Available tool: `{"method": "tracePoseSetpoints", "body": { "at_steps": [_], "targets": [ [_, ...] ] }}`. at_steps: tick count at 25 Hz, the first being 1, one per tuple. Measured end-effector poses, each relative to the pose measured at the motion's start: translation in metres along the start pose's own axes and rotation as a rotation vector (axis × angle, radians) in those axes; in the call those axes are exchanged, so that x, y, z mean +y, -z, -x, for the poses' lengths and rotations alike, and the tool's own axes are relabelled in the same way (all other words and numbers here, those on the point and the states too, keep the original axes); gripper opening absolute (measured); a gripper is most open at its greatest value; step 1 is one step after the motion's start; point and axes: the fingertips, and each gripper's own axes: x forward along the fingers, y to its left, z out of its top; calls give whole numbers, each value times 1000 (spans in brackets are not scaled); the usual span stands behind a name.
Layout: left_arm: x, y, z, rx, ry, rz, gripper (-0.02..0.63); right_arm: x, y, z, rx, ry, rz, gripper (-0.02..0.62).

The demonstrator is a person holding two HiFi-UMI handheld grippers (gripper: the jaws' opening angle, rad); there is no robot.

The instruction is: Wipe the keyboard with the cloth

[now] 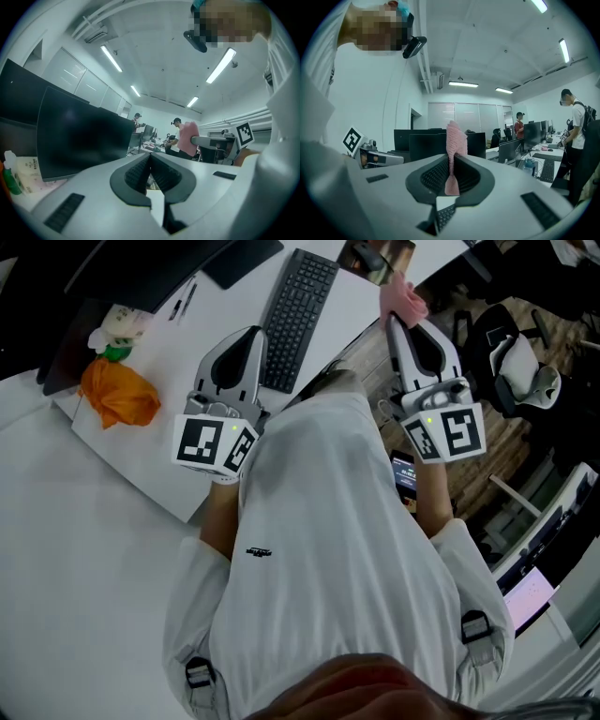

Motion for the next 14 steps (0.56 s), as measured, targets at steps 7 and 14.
{"method": "tracePoseSetpoints", "body": {
  "at_steps": [7, 14],
  "targets": [
    [4, 7, 2, 6, -23, 39, 18, -4, 3, -4, -4, 7, -34, 29],
    [25, 4, 8, -17, -54, 8, 20, 1, -9, -12, -58, -16, -154, 29]
  ]
}}
